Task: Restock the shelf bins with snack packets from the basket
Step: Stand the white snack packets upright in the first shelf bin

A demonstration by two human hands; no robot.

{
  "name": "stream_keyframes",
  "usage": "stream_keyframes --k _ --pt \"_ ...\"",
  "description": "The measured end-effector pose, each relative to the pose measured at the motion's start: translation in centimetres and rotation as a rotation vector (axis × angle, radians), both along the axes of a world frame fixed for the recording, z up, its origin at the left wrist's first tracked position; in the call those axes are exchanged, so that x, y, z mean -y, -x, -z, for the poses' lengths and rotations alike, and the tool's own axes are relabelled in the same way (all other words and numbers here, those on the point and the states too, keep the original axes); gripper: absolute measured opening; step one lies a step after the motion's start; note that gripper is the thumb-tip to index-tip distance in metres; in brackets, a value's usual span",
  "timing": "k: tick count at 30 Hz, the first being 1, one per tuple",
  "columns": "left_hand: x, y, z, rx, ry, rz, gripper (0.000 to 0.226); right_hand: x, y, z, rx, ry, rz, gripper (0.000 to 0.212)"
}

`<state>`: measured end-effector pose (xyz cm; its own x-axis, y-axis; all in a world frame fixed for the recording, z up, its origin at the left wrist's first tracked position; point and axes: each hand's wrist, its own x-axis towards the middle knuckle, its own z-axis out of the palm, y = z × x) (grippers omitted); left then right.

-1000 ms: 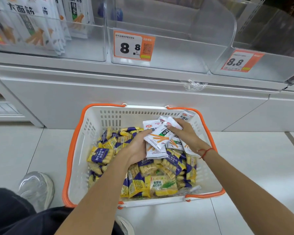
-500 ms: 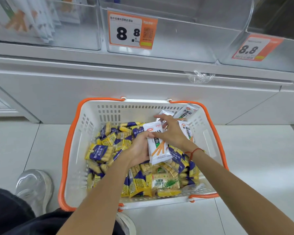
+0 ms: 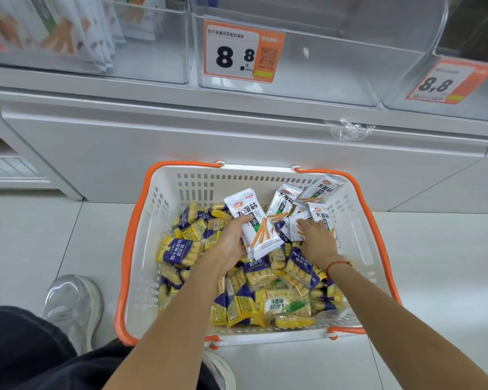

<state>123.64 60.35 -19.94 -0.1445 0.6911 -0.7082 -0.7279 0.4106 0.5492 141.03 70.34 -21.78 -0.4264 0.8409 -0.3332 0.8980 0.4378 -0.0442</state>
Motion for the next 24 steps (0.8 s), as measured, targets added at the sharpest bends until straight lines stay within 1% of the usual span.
stream_keyframes --k 2,4,5,7,9,10,11,12,14,16,17,18,19,21,24 --pt "0.0 0.1 0.2 -0.036 -0.014 0.013 0.012 -0.9 -0.5 -0.3 -0.054 0.041 0.002 0.05" --pt "-0.1 0.1 0.5 -0.05 -0.033 0.027 0.017 -1.7 -0.8 -1.6 -0.146 0.193 0.015 0.045" --pt "-0.2 0.1 0.5 -0.062 -0.034 0.035 0.018 -1.9 -0.8 -2.5 -0.221 0.25 0.028 0.036" --pt "-0.4 0.2 0.6 -0.103 -0.006 0.068 0.018 -1.9 -0.6 -4.5 -0.45 0.313 0.109 0.011" --pt "-0.2 0.3 -0.2 -0.126 0.024 0.118 0.017 -1.7 -0.1 -6.1 -0.713 0.352 0.225 0.017" --pt "-0.1 0.3 -0.7 -0.133 0.028 0.143 0.017 -1.3 0.2 -6.9 -0.82 0.355 0.229 0.023" --pt "0.1 0.3 -1.0 -0.135 0.029 0.16 0.018 -0.7 0.5 -7.7 -0.885 0.32 0.157 0.027" --pt "0.3 0.3 -1.5 -0.135 0.04 0.171 0.019 0.1 0.9 -8.5 -0.911 0.252 0.019 0.032" --pt "0.9 0.5 -2.5 -0.147 0.054 0.181 0.022 1.7 1.5 -9.4 -0.85 0.071 -0.275 0.045" --pt "1.5 0.8 -3.3 -0.152 0.063 0.182 0.028 2.8 1.7 -9.7 -0.695 -0.109 -0.522 0.055" --pt "1.6 0.9 -3.6 -0.142 0.067 0.167 0.032 3.1 1.6 -9.4 -0.609 -0.147 -0.636 0.057" --pt "1.9 1.0 -4.0 -0.133 0.07 0.163 0.035 3.5 1.6 -9.1 -0.533 -0.132 -0.715 0.059" --pt "2.0 1.0 -4.0 -0.132 0.086 0.153 0.04 3.9 1.7 -8.8 -0.487 -0.086 -0.747 0.06" --pt "2.2 1.0 -3.6 -0.093 0.086 0.145 0.058 4.5 1.8 -8.3 -0.455 -0.005 -0.733 0.063" --pt "2.6 0.6 -4.0 -0.056 0.065 0.07 0.048 5.0 2.1 -7.9 -0.48 0.113 -0.61 0.072"
